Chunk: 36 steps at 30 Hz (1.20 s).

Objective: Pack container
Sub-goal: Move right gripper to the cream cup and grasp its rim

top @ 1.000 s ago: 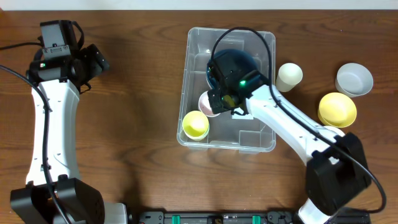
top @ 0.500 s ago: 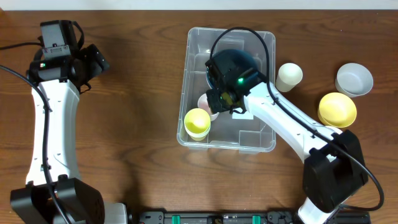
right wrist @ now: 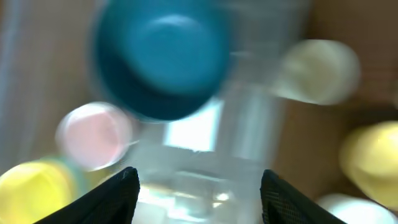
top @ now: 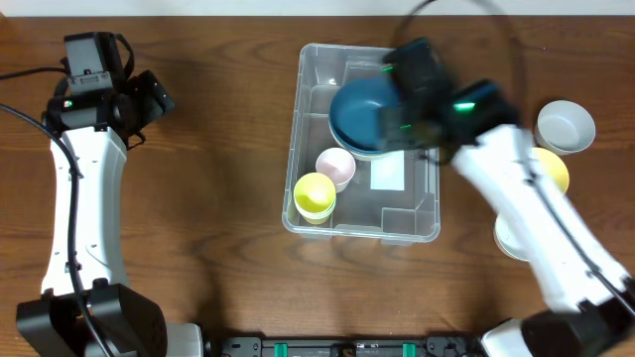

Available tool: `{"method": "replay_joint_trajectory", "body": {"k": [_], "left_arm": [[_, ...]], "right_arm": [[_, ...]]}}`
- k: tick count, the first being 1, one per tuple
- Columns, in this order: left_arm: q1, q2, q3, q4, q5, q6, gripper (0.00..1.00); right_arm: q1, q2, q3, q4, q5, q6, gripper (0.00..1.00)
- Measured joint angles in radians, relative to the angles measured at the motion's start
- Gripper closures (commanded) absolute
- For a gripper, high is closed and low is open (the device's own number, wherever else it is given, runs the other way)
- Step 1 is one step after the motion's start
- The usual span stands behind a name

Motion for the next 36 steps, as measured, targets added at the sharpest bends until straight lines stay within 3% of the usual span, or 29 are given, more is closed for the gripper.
{"method": "replay_joint_trajectory", "body": {"k": [7, 15, 36], "left_arm": [[0.000, 0.000, 0.000, 0.000, 0.000, 0.000, 0.02], [0.000, 0.000, 0.000, 0.000, 0.000, 0.000, 0.02], [0.000, 0.000, 0.000, 0.000, 0.000, 0.000, 0.02]], "right_arm": [[-0.324, -0.027, 0.003, 0.001, -0.016, 0.000, 0.31], [-0.547, 0.019, -0.024, 0.076, -0.125, -0.067, 0.35], [-0.574, 0.228, -0.303, 0.486, -0.400, -0.211, 0.39]]}}
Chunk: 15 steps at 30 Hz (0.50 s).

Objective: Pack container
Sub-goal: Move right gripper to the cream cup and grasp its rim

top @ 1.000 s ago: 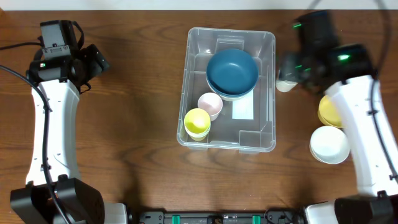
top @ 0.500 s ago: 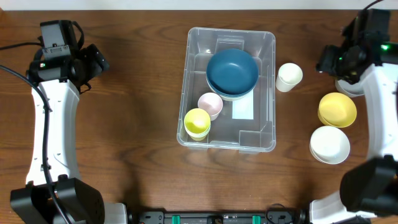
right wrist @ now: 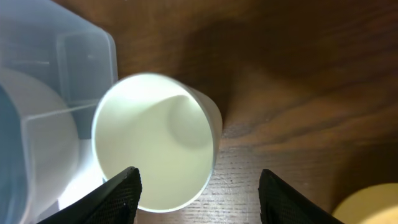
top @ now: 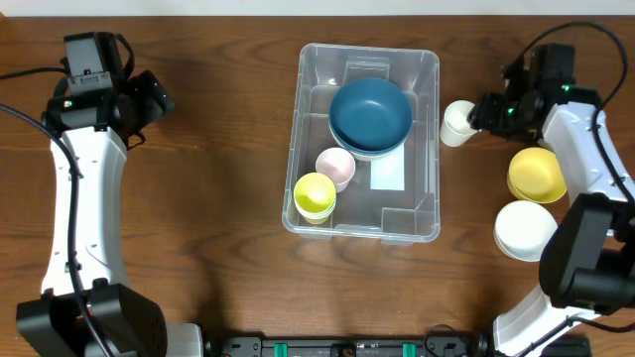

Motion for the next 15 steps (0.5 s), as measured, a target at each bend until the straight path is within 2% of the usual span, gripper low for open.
{"method": "replay_joint_trajectory", "body": {"k": [11, 15], "left_arm": [[0.000, 0.000, 0.000, 0.000, 0.000, 0.000, 0.02], [0.000, 0.000, 0.000, 0.000, 0.000, 0.000, 0.02]], "right_arm": [[0.021, 0.000, -0.088, 0.091, -0.011, -0.011, 0.43], [0.023, 0.000, -0.114, 0.132, -0.013, -0.015, 0.50]]}}
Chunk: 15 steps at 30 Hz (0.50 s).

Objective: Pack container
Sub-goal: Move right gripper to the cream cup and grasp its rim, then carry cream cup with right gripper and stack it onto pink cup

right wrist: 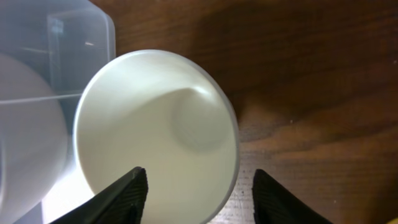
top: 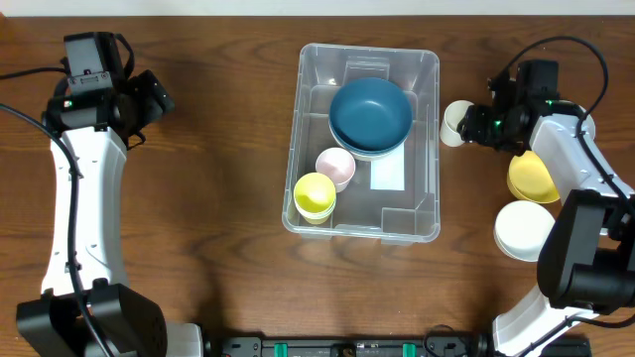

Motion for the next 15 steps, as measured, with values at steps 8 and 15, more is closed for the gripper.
{"method": "replay_joint_trajectory", "body": {"k": [8, 15], "left_arm": [[0.000, 0.000, 0.000, 0.000, 0.000, 0.000, 0.02], [0.000, 0.000, 0.000, 0.000, 0.000, 0.000, 0.02]], "right_arm": [[0.000, 0.000, -0.038, 0.027, 0.000, 0.003, 0.83], [-0.006, -0.001, -0.014, -0.039, 0.000, 0.013, 0.97]]}}
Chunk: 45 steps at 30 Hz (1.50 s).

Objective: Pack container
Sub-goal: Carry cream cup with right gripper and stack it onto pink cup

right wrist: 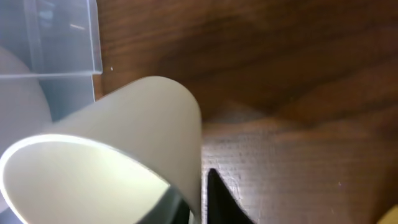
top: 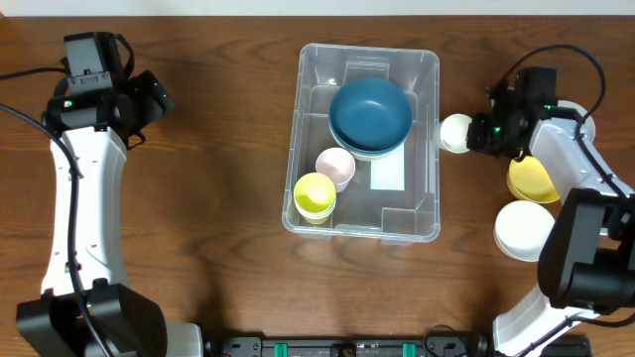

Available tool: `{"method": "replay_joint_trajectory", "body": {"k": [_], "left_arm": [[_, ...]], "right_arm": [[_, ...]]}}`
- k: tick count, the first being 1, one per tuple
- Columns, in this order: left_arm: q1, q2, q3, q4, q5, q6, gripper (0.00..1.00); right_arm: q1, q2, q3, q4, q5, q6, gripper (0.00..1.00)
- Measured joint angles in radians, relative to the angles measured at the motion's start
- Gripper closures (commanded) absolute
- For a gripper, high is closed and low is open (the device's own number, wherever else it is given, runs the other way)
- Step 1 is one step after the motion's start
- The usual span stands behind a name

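The clear plastic container [top: 303, 139] stands at the table's middle and holds stacked blue bowls [top: 370, 114], a pink cup [top: 335, 166] and a yellow cup [top: 316, 194]. A white cup [top: 455, 133] lies tipped on its side just outside the container's right wall. My right gripper [top: 476, 134] is shut on its rim. In the right wrist view the white cup [right wrist: 124, 137] fills the lower left, and one of the fingers [right wrist: 217, 199] presses on its outer wall while the other is inside the mouth. My left gripper [top: 154, 96] rests far left, away from everything.
A yellow bowl [top: 536, 180] and a white bowl [top: 524, 230] sit on the wood at the right, below my right arm. The container's corner [right wrist: 62, 43] is close to the cup's left in the right wrist view.
My right gripper stood open with its fingers either side of the white cup's mouth. Now it is shut on the cup's rim and wall, and the cup sits slightly nearer in the overhead view.
My right gripper was open over the container, with the blue bowls inside. Then it was at the container's right side, open and facing the white cup's mouth. It stood closer to the cup after that, and now grips its rim. The left arm stayed still.
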Motion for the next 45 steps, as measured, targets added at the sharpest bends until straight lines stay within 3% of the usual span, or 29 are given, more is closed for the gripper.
{"method": "replay_joint_trajectory", "body": {"k": [8, 17, 29, 37, 45], "left_arm": [[0.000, 0.000, 0.000, 0.000, 0.000, 0.000, 0.02], [0.000, 0.000, 0.000, 0.000, 0.000, 0.000, 0.02], [0.000, 0.000, 0.000, 0.000, 0.000, 0.000, 0.02], [0.000, 0.000, 0.000, 0.000, 0.000, 0.000, 0.02], [0.000, 0.000, 0.000, 0.000, 0.000, 0.000, 0.02]], "right_arm": [[-0.009, -0.053, 0.096, -0.092, 0.003, 0.002, 0.99], [0.006, -0.247, 0.117, -0.149, 0.003, 0.002, 0.99], [0.358, -0.544, 0.131, -0.189, 0.021, 0.060, 0.99], [0.593, -0.485, 0.134, -0.195, 0.145, 0.154, 0.99], [0.687, -0.336, 0.134, -0.213, 0.187, 0.175, 0.99]]}}
